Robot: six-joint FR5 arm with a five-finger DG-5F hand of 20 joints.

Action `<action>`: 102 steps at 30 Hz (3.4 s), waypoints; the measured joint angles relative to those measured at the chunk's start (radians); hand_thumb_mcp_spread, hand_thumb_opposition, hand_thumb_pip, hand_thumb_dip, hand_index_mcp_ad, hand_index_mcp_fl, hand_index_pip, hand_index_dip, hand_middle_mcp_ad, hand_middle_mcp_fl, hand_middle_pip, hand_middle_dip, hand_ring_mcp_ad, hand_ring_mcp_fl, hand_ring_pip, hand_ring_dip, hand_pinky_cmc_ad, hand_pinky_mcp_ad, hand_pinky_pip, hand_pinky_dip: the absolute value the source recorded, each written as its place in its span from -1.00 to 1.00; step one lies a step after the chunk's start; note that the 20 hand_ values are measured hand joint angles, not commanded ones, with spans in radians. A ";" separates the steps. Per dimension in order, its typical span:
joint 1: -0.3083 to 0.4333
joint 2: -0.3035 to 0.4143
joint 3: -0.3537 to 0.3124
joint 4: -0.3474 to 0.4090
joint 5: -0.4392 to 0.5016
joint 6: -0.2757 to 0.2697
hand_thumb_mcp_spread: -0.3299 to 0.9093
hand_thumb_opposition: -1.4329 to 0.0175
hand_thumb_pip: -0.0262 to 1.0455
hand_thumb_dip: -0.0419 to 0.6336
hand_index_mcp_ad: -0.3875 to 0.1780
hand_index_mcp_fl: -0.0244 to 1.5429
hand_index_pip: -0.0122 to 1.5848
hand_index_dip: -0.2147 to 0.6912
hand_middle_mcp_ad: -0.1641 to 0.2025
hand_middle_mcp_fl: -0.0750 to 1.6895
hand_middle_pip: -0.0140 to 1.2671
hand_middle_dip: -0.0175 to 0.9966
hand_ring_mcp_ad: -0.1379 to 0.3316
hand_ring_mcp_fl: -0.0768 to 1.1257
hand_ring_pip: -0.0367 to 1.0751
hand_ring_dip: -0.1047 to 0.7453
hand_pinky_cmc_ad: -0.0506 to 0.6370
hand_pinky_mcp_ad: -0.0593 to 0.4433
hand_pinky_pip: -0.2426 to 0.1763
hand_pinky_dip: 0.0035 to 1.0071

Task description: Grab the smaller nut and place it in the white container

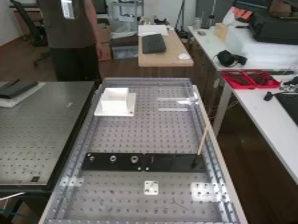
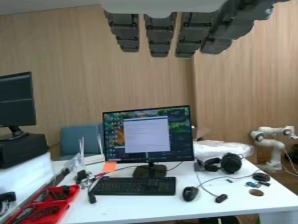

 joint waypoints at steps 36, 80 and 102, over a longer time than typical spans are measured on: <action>0.029 0.005 -0.041 0.030 0.009 0.000 -0.21 0.02 -0.06 -0.78 0.12 -0.94 -0.90 -0.15 0.10 -0.91 -0.77 -0.64 0.32 -0.87 -0.78 -0.57 0.51 0.55 -0.33 -0.74; -0.244 0.060 -0.395 0.273 -0.320 -0.080 -0.10 -0.09 0.39 -0.46 0.04 -0.88 0.02 -0.09 0.10 -0.91 -0.78 -0.62 0.33 -0.87 -0.79 -0.55 0.50 0.55 -0.35 -0.58; -0.366 -0.046 -0.497 0.459 -0.457 -0.112 -0.04 -0.13 0.54 -0.41 -0.06 -0.94 0.76 -0.13 0.09 -0.91 -0.77 -0.59 0.32 -0.87 -0.79 -0.55 0.46 0.53 -0.35 -0.58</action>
